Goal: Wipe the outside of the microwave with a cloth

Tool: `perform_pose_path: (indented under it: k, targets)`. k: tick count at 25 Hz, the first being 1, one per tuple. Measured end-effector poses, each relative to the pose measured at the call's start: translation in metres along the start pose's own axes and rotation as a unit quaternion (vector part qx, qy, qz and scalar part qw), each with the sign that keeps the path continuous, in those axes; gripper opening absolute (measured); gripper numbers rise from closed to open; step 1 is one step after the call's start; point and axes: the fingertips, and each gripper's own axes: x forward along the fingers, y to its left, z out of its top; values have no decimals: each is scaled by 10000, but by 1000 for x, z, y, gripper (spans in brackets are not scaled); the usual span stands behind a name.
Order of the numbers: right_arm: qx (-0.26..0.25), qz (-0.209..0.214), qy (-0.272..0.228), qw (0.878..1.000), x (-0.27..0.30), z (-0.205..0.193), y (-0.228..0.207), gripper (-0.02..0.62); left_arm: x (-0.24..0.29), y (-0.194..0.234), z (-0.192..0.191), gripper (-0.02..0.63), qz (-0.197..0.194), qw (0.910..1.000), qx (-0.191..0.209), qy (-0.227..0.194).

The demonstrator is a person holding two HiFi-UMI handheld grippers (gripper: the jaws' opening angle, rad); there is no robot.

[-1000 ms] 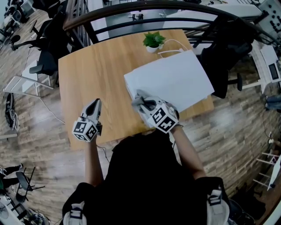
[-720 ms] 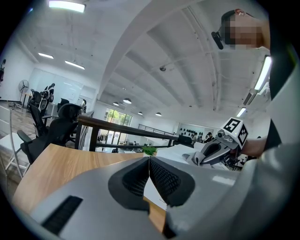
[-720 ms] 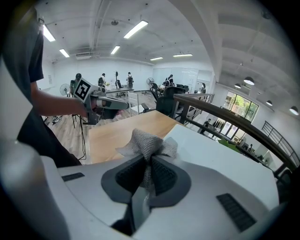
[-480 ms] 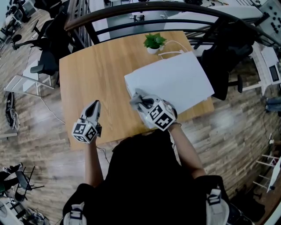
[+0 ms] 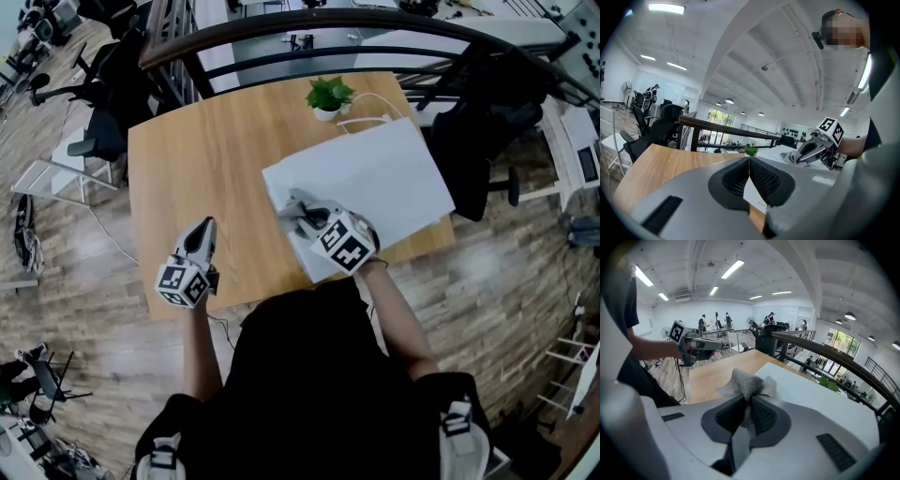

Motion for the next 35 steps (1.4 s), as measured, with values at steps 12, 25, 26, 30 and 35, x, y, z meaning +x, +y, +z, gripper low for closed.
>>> perform_pose_path:
  k: [12,25,26,30,35]
  targets:
    - [269,-296,113,9991,-22,-26,-53,28,16,-8,4,3,80,10000,-58,-9]
    - [574,-591,220,9964,-64,-73,-113,28,42,-36,-2,3,146,9997,-175,-51]
    - [586,-596,215,9963,-66,-76,-117,28,45,-39,-2,3,142,9997,-173,-54]
    - [606,-675,247,9956,-76,-88,-135,28,51,-45,-2,3,182,9997,-166,-55]
    - [433,-929,459,9937,-92,-106,-164,28,60,-52,-1,3,263,9995,-178,-55]
